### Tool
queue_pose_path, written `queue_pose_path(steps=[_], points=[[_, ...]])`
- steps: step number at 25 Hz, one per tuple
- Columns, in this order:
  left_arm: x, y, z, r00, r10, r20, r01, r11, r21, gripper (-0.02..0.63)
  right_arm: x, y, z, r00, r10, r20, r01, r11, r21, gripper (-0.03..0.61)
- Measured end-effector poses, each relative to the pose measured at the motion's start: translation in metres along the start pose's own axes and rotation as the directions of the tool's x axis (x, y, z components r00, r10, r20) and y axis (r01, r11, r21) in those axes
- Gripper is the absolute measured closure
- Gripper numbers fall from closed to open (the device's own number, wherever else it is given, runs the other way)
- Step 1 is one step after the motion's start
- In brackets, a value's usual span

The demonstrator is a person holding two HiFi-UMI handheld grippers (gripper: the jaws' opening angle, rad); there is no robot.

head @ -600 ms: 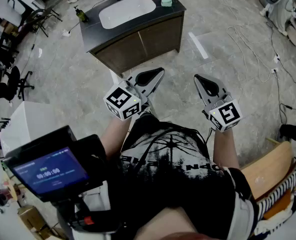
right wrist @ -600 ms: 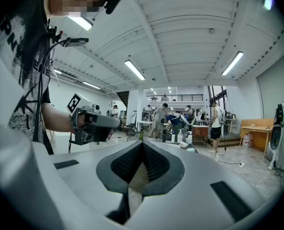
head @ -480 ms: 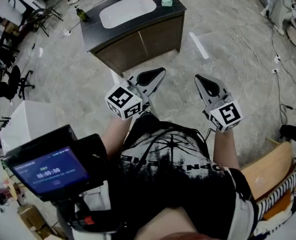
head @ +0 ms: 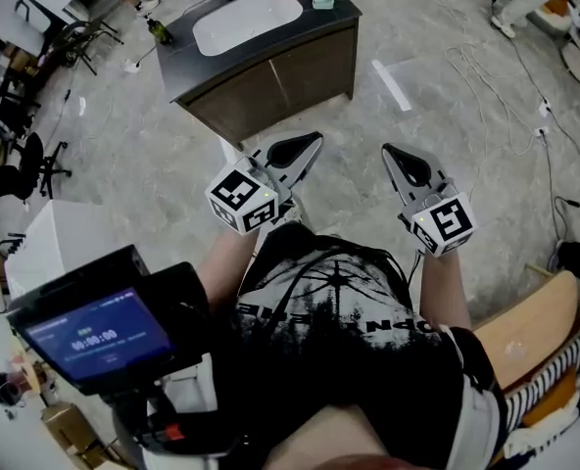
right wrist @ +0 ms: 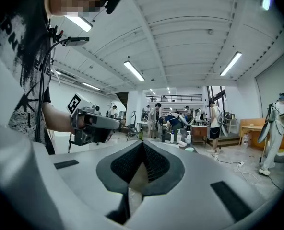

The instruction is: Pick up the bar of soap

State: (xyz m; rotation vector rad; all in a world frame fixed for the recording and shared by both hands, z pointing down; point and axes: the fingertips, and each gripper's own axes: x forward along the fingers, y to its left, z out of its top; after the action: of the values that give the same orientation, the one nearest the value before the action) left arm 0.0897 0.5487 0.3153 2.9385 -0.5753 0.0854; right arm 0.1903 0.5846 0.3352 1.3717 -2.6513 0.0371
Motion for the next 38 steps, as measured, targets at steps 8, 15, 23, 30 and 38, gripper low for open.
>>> queue_pose_path(steps=[8, 15, 23, 30, 38], points=[[0.004, -0.001, 0.004, 1.0, -0.015, 0.011, 0.015, 1.0, -0.009, 0.603, 0.0, -0.003, -0.001, 0.999, 0.014, 0.03, -0.014, 1.0, 0.007, 0.566], [0.007, 0.026, -0.001, 0.999, -0.032, 0.011, 0.032, 0.999, -0.036, 0.603, 0.029, -0.012, -0.006, 1.0, 0.016, 0.018, -0.017, 1.0, 0.01, 0.566], [0.001, 0.04, -0.004, 1.0, -0.009, 0.015, 0.009, 0.999, -0.053, 0.603, 0.041, -0.01, -0.005, 0.999, 0.039, 0.021, -0.04, 0.999, 0.034, 0.566], [0.002, 0.049, -0.003, 1.0, 0.01, 0.014, -0.01, 1.0, -0.009, 0.603, 0.05, -0.023, 0.0, 0.999, 0.014, 0.046, -0.018, 0.997, 0.078, 0.566], [0.006, 0.041, -0.001, 1.0, -0.01, 0.013, 0.01, 1.0, 0.014, 0.603, 0.049, -0.021, 0.001, 0.998, 0.038, 0.049, -0.041, 0.997, 0.068, 0.566]])
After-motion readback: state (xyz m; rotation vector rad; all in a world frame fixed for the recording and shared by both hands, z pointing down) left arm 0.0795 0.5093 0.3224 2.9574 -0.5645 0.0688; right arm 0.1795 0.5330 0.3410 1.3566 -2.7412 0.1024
